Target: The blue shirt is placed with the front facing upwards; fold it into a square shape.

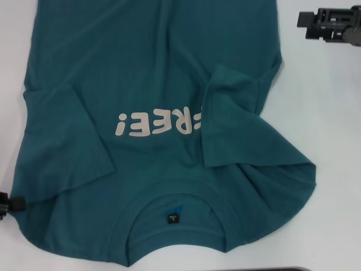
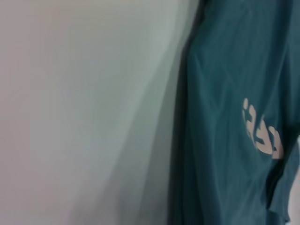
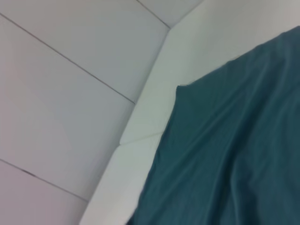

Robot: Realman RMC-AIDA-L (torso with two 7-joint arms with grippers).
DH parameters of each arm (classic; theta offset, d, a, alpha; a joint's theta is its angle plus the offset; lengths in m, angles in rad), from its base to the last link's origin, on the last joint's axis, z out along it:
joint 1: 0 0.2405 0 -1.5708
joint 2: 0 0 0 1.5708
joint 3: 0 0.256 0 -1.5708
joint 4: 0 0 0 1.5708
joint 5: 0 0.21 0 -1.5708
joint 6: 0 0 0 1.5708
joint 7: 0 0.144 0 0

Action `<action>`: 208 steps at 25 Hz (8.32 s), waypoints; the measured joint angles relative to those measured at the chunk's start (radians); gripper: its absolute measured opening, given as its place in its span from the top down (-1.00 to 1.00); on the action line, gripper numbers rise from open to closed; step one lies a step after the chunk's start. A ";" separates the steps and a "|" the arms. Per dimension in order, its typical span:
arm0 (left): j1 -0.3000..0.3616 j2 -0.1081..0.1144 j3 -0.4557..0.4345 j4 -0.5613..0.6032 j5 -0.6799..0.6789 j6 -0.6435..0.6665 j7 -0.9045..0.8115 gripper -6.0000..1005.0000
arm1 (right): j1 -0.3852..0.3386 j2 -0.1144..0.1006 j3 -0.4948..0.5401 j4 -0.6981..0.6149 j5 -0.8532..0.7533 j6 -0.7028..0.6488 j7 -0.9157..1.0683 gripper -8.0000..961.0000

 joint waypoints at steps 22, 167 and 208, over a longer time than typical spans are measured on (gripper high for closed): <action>-0.096 0.003 0.002 -0.005 0.000 -0.003 0.013 0.98 | -0.044 -0.038 -0.012 0.001 -0.424 -0.217 0.019 -0.55; -0.109 -0.004 -0.004 -0.005 -0.006 -0.007 0.005 0.96 | 0.127 0.098 -0.147 0.053 -0.608 -0.064 0.064 -0.16; -0.128 0.001 -0.007 0.001 -0.006 -0.010 0.003 0.96 | 0.121 0.072 -0.139 0.066 -0.575 -0.083 0.077 0.01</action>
